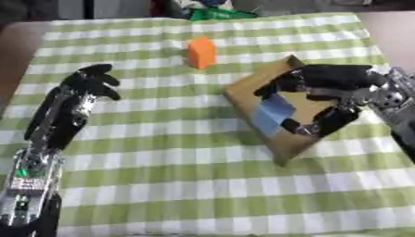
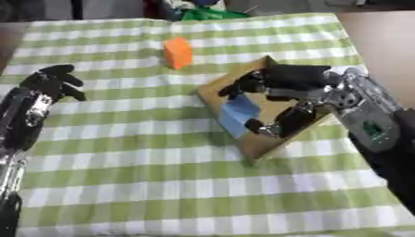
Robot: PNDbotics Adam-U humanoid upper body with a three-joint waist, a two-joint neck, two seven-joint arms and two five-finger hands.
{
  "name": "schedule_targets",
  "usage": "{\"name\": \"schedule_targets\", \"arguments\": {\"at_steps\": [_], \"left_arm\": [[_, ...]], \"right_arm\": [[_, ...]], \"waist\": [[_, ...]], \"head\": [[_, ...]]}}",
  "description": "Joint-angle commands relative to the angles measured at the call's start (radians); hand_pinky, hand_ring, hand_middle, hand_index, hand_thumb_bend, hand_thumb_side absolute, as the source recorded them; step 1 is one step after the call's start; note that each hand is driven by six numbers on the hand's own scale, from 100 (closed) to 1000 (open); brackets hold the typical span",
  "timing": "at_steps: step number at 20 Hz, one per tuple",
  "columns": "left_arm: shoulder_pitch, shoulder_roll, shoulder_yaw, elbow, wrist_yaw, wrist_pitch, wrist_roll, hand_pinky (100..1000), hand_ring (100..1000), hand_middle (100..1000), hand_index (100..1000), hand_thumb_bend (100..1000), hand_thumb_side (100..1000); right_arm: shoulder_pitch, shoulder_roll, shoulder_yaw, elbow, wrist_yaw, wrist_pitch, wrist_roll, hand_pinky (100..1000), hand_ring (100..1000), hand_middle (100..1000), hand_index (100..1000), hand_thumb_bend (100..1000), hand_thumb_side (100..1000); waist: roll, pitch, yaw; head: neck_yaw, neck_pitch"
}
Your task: Pick up objects on the table and place them in the box.
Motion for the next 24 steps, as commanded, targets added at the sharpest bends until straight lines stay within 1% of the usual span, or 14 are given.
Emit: {"name": "schedule_targets", "arguments": {"at_steps": [1, 3, 4, 6, 8, 10, 11, 12, 13, 14, 15, 17, 20, 24], "left_arm": [[-0.009, 0.020, 0.007, -0.016, 0.000, -0.003, 0.005, 701, 559, 617, 841, 142, 729], [-0.008, 0.020, 0.007, -0.016, 0.000, -0.003, 0.005, 701, 559, 617, 842, 142, 730], [-0.008, 0.020, 0.007, -0.016, -0.001, -0.002, 0.005, 701, 559, 618, 842, 142, 730], [-0.008, 0.020, 0.007, -0.016, -0.001, -0.003, 0.005, 701, 559, 618, 842, 142, 730], [-0.007, 0.020, 0.008, -0.016, -0.001, -0.002, 0.005, 701, 559, 619, 842, 142, 730], [-0.007, 0.021, 0.008, -0.016, -0.001, -0.002, 0.005, 702, 560, 619, 842, 142, 731], [-0.006, 0.022, 0.009, -0.016, -0.002, -0.002, 0.005, 702, 560, 619, 842, 142, 731], [-0.005, 0.023, 0.009, -0.016, -0.002, -0.002, 0.006, 702, 560, 619, 842, 142, 731], [-0.004, 0.025, 0.009, -0.017, -0.003, -0.002, 0.006, 702, 560, 619, 843, 142, 731], [-0.004, 0.026, 0.010, -0.017, -0.003, -0.001, 0.006, 702, 560, 619, 843, 142, 731], [-0.003, 0.027, 0.010, -0.018, -0.004, -0.001, 0.006, 702, 560, 619, 843, 142, 731], [-0.001, 0.030, 0.011, -0.019, -0.005, 0.000, 0.006, 702, 560, 619, 843, 143, 731], [0.002, 0.036, 0.011, -0.022, -0.007, 0.002, 0.006, 702, 560, 620, 843, 142, 730], [0.003, 0.039, 0.009, -0.027, -0.010, 0.006, 0.004, 702, 560, 620, 843, 143, 728]], "right_arm": [[-0.009, -0.010, -0.040, 0.073, 0.056, -0.006, -0.049, 845, 771, 454, 967, 100, 136], [-0.005, -0.010, -0.052, 0.110, 0.085, -0.007, -0.073, 846, 776, 490, 970, 100, 138], [-0.004, -0.010, -0.058, 0.125, 0.099, -0.009, -0.084, 848, 781, 536, 974, 100, 140], [-0.002, -0.011, -0.066, 0.145, 0.122, -0.014, -0.102, 856, 807, 750, 997, 100, 147], [-0.001, -0.016, -0.070, 0.145, 0.141, -0.021, -0.113, 867, 826, 865, 1000, 100, 152], [0.001, -0.025, -0.070, 0.126, 0.155, -0.028, -0.116, 875, 844, 937, 1000, 100, 160], [0.003, -0.033, -0.067, 0.109, 0.160, -0.033, -0.114, 877, 849, 952, 1000, 100, 180], [0.005, -0.042, -0.065, 0.091, 0.162, -0.037, -0.111, 878, 855, 965, 1000, 100, 225], [0.007, -0.055, -0.061, 0.068, 0.160, -0.041, -0.107, 879, 860, 972, 1000, 100, 250], [0.009, -0.069, -0.058, 0.042, 0.156, -0.043, -0.101, 880, 862, 974, 1000, 100, 282], [0.012, -0.084, -0.055, 0.017, 0.146, -0.043, -0.096, 880, 862, 972, 1000, 100, 296], [0.016, -0.112, -0.055, -0.027, 0.116, -0.035, -0.082, 880, 861, 965, 1000, 100, 306], [0.015, -0.147, -0.064, -0.076, 0.046, -0.007, -0.056, 880, 857, 953, 1000, 100, 297], [-0.007, -0.169, -0.083, -0.105, -0.017, 0.031, -0.020, 877, 856, 936, 1000, 100, 241]], "waist": [[0.000, -0.019, -0.002], [0.000, -0.018, -0.003], [0.000, -0.018, -0.004], [0.000, -0.018, -0.005], [0.000, -0.018, -0.007], [-0.001, -0.018, -0.009], [-0.002, -0.018, -0.010], [-0.004, -0.018, -0.011], [-0.007, -0.018, -0.012], [-0.009, -0.019, -0.013], [-0.012, -0.019, -0.014], [-0.020, -0.021, -0.015], [-0.032, -0.024, -0.014], [-0.050, -0.029, -0.002]], "head": [[-0.003, -0.013], [-0.004, -0.015], [-0.003, -0.015], [-0.003, -0.015], [-0.002, -0.016], [-0.003, -0.016], [-0.003, -0.016], [-0.003, -0.016], [-0.003, -0.016], [-0.003, -0.017], [-0.002, -0.018], [-0.002, -0.019], [-0.002, -0.023], [-0.006, -0.037]]}}
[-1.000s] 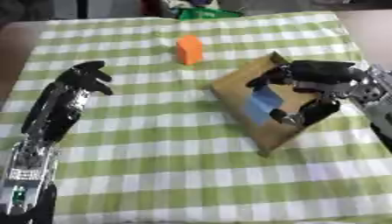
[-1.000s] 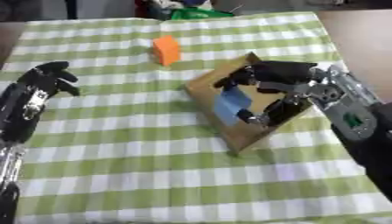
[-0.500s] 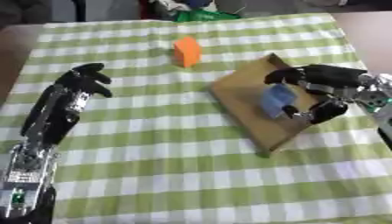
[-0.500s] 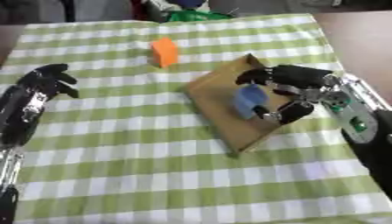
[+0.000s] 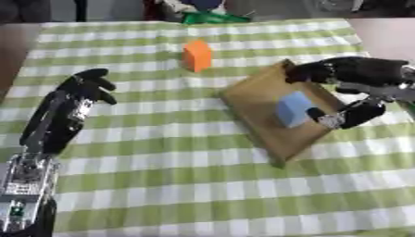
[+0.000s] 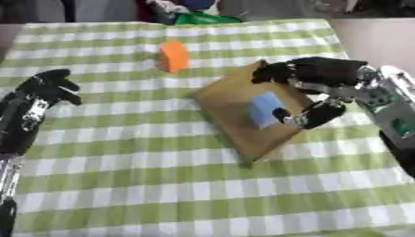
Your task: Pick up objects on the table and place them in the box.
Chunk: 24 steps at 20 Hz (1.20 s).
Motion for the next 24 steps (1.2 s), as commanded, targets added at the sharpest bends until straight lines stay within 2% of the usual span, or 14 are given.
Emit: {"name": "schedule_targets", "arguments": {"at_steps": [1, 5, 10, 14, 19, 24], "left_arm": [[-0.005, 0.023, 0.003, -0.026, -0.001, 0.005, -0.001, 702, 560, 620, 843, 144, 727], [-0.012, 0.023, -0.005, -0.031, 0.000, 0.005, -0.008, 703, 560, 619, 842, 146, 723], [-0.036, 0.015, -0.036, -0.036, 0.010, -0.004, -0.041, 704, 561, 620, 841, 150, 715], [-0.062, 0.002, -0.063, -0.038, 0.022, -0.014, -0.067, 704, 563, 620, 841, 152, 706], [-0.088, -0.016, -0.092, -0.038, 0.041, -0.027, -0.098, 705, 563, 620, 840, 157, 697], [-0.100, -0.026, -0.108, -0.032, 0.057, -0.037, -0.116, 704, 562, 619, 840, 161, 692]], "right_arm": [[-0.037, -0.043, -0.032, -0.033, -0.044, 0.026, 0.025, 876, 856, 934, 1000, 100, 219], [-0.085, -0.021, -0.066, -0.003, -0.050, 0.054, 0.028, 875, 855, 929, 1000, 100, 171], [-0.173, 0.028, -0.128, 0.107, -0.041, 0.086, -0.013, 877, 850, 923, 1000, 100, 129], [-0.252, 0.067, -0.175, 0.239, -0.029, 0.107, -0.053, 882, 841, 906, 1000, 100, 102], [-0.342, 0.109, -0.213, 0.434, 0.020, 0.114, -0.096, 886, 838, 898, 1000, 100, 144], [-0.414, 0.149, -0.244, 0.606, 0.091, 0.120, -0.137, 888, 829, 887, 1000, 100, 190]], "waist": [[-0.007, -0.021, 0.009], [-0.018, -0.022, 0.037], [-0.024, -0.023, 0.084], [-0.022, -0.023, 0.129], [-0.016, -0.021, 0.186], [-0.006, -0.026, 0.218]], "head": [[-0.007, -0.022], [-0.018, -0.041], [-0.049, -0.063], [-0.096, -0.074], [-0.171, -0.086], [-0.224, -0.085]]}}
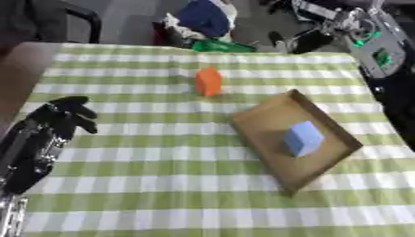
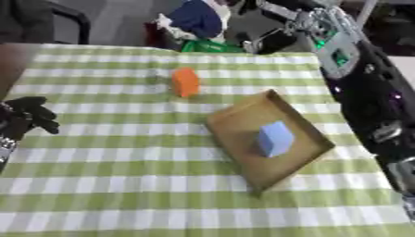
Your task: Pick up objects on the table and place them in the box.
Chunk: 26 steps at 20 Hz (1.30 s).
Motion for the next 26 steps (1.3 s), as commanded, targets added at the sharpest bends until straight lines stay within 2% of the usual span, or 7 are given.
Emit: {"name": "schedule_targets", "arguments": {"at_steps": [1, 6, 9, 17, 18, 20, 26], "left_arm": [[-0.019, 0.001, -0.010, -0.015, 0.015, -0.008, -0.010, 704, 562, 619, 839, 163, 692], [-0.022, -0.005, -0.021, -0.009, 0.031, -0.016, -0.022, 704, 562, 620, 839, 169, 688], [-0.023, -0.010, -0.024, -0.009, 0.042, -0.019, -0.027, 704, 561, 619, 839, 171, 685], [-0.027, -0.019, -0.025, -0.013, 0.054, -0.015, -0.025, 703, 559, 617, 838, 172, 682], [-0.027, -0.022, -0.025, -0.014, 0.056, -0.015, -0.025, 702, 557, 614, 838, 174, 681], [-0.028, -0.024, -0.024, -0.016, 0.060, -0.014, -0.024, 702, 556, 611, 838, 177, 680], [-0.034, -0.030, -0.025, -0.024, 0.069, -0.011, -0.028, 703, 556, 605, 838, 181, 679]], "right_arm": [[-0.051, 0.003, -0.030, 0.094, 0.039, 0.005, -0.033, 888, 825, 882, 1000, 100, 202], [-0.093, 0.051, -0.054, 0.246, 0.097, 0.024, -0.100, 887, 817, 872, 1000, 100, 300], [-0.102, 0.088, -0.052, 0.293, 0.136, 0.016, -0.112, 887, 817, 874, 1000, 100, 339], [-0.109, 0.143, -0.045, 0.318, 0.230, 0.001, -0.101, 886, 826, 890, 1000, 100, 365], [-0.107, 0.152, -0.040, 0.320, 0.238, -0.004, -0.097, 890, 838, 907, 1000, 100, 435], [-0.104, 0.173, -0.031, 0.324, 0.261, -0.011, -0.084, 893, 851, 930, 1000, 100, 469], [-0.098, 0.201, -0.020, 0.314, 0.347, -0.034, -0.059, 898, 873, 963, 1000, 100, 479]], "waist": [[0.005, -0.022, 0.007], [0.010, -0.029, 0.029], [0.013, -0.032, 0.039], [0.013, -0.033, 0.052], [0.013, -0.032, 0.057], [0.012, -0.031, 0.061], [0.010, -0.022, 0.073]], "head": [[-0.028, -0.011], [-0.062, -0.005], [-0.074, -0.003], [-0.085, 0.002], [-0.090, 0.004], [-0.093, 0.007], [-0.108, 0.008]]}}
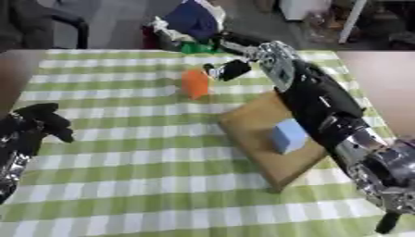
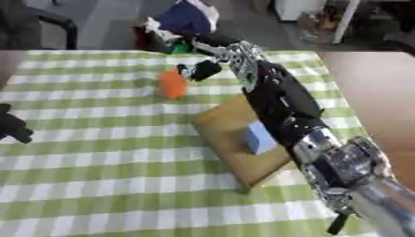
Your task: Pick up objects on the table and place them in the box.
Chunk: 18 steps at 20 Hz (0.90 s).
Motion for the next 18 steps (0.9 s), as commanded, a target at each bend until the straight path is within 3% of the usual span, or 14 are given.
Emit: {"name": "schedule_targets", "arguments": {"at_steps": [1, 9, 12, 18], "left_arm": [[-0.017, -0.003, -0.001, -0.026, 0.007, 0.003, -0.003, 703, 556, 605, 838, 181, 680], [-0.025, -0.007, -0.002, -0.029, 0.012, 0.002, -0.011, 703, 555, 595, 838, 181, 682], [-0.026, -0.007, -0.002, -0.029, 0.013, 0.002, -0.013, 703, 554, 589, 838, 182, 683], [-0.028, -0.007, -0.002, -0.030, 0.014, 0.002, -0.018, 704, 554, 585, 838, 183, 685]], "right_arm": [[-0.020, -0.002, 0.003, -0.017, 0.045, -0.013, 0.008, 898, 874, 964, 1000, 100, 479], [-0.013, 0.013, 0.015, -0.040, 0.141, -0.040, -0.006, 900, 898, 988, 1000, 100, 429], [-0.010, 0.011, 0.025, -0.060, 0.189, -0.047, -0.019, 928, 950, 1000, 1000, 144, 394], [-0.003, 0.013, 0.020, -0.065, 0.271, -0.066, -0.039, 943, 969, 1000, 1000, 157, 399]], "waist": [[0.004, -0.012, 0.005], [0.004, 0.002, 0.021], [0.003, 0.005, 0.024], [0.002, 0.012, 0.023]], "head": [[-0.012, 0.003], [-0.029, -0.005], [-0.032, -0.007], [-0.034, -0.016]]}}
